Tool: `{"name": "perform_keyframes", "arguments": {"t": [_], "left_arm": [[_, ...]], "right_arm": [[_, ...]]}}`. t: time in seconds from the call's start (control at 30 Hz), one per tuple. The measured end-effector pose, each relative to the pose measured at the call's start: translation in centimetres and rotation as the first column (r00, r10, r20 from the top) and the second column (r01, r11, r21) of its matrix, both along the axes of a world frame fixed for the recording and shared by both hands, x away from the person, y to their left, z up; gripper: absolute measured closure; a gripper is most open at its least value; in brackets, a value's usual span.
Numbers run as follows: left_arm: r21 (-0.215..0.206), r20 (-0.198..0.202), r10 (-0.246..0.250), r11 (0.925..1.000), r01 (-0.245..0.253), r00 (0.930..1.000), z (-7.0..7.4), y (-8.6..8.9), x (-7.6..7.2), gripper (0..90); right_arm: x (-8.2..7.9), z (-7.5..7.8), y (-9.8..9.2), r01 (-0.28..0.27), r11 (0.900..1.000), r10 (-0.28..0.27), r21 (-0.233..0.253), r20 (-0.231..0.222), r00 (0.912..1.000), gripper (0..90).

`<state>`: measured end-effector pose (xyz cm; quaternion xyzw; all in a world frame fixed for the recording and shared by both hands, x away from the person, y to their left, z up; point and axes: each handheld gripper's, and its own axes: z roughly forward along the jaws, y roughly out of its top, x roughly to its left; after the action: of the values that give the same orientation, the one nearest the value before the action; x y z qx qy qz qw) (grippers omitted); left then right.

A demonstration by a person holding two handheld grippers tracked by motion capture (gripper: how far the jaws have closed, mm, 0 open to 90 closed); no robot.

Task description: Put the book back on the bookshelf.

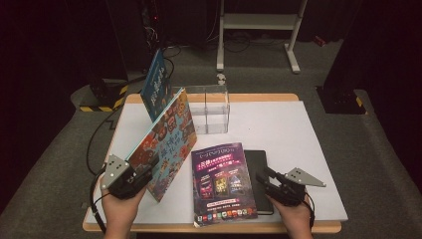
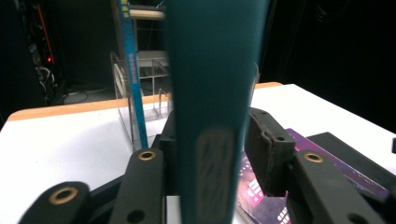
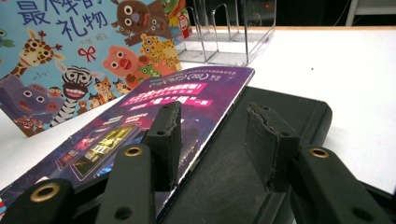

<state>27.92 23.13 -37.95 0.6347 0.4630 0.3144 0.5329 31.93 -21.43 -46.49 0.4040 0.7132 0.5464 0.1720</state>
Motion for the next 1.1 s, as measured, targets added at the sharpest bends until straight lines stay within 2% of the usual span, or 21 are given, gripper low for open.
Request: {"name": "perform_keyframes", "arguments": {"t": [0.1, 0.17, 0.23, 0.33, 0.4, 0.5, 0.57, 0.67, 0.73, 0.87, 1.03, 1.1], "left_arm": [[0.004, -0.015, 0.006, 1.0000, -0.006, 0.9999, 0.2, 0.3, 0.4, 55.7], [0.002, -0.023, 0.005, 1.0000, -0.005, 0.9997, 0.3, 0.7, 0.6, 58.4], [0.011, -0.015, 0.018, 0.9998, -0.018, 0.9997, 0.5, 0.8, 0.7, 61.8], [0.025, -0.009, 0.025, 0.9994, -0.025, 0.9996, 0.8, 0.7, 0.9, 63.3], [0.027, 0.001, 0.018, 0.9995, -0.018, 0.9998, 0.9, 0.5, 1.1, 64.1], [0.033, 0.018, -0.013, 0.9994, 0.012, 0.9998, 1.1, 0.4, 1.3, 67.5], [0.032, 0.024, -0.025, 0.9992, 0.024, 0.9994, 1.1, 0.3, 1.4, 72.3], [0.043, 0.039, -0.029, 0.9987, 0.027, 0.9988, 1.3, 0.0, 1.6, 75.2], [0.036, 0.056, -0.032, 0.9989, 0.030, 0.9979, 1.4, -0.1, 1.6, 76.1], [0.063, 0.057, -0.037, 0.9974, 0.034, 0.9977, 1.9, -0.5, 1.6, 76.3], [0.044, 0.039, -0.038, 0.9984, 0.037, 0.9985, 2.0, -0.3, 1.7, 79.3], [0.050, 0.044, -0.044, 0.9979, 0.042, 0.9981, 2.1, -0.3, 1.9, 80.4]], "right_arm": [[0.1, 0.3, 0.0, -0.004, 1.000, 0.004, -0.015, 0.006, 1.0000, 55.5], [0.1, 0.5, -0.1, -0.009, 0.999, 0.009, -0.037, 0.011, 0.9999, 55.4], [-0.1, 0.3, -0.4, -0.010, 0.999, 0.010, -0.054, 0.015, 0.9998, 55.3], [-0.3, -0.4, -1.1, -0.004, 1.000, 0.004, -0.026, -0.004, 1.0000, 55.3], [-0.3, -0.5, -1.2, -0.009, 1.000, 0.009, -0.025, -0.011, 0.9999, 55.2], [-0.4, -0.3, -1.3, -0.011, 1.000, 0.011, -0.009, -0.006, 0.9999, 55.1], [-0.5, -0.3, -1.3, -0.016, 1.000, 0.016, -0.012, -0.004, 0.9999, 55.1], [-0.5, -0.5, -1.3, -0.020, 1.000, 0.019, -0.013, -0.008, 0.9998, 55.2], [-0.5, -0.5, -1.3, -0.019, 1.000, 0.019, -0.011, -0.011, 0.9998, 55.1], [-0.5, -0.5, -1.5, -0.017, 1.000, 0.017, -0.004, -0.010, 0.9998, 55.2], [-0.4, -0.6, -1.6, -0.017, 1.000, 0.017, 0.002, -0.015, 0.9998, 55.2], [-0.5, -0.6, -1.5, -0.017, 1.000, 0.017, 0.002, -0.017, 0.9997, 55.2]]}}
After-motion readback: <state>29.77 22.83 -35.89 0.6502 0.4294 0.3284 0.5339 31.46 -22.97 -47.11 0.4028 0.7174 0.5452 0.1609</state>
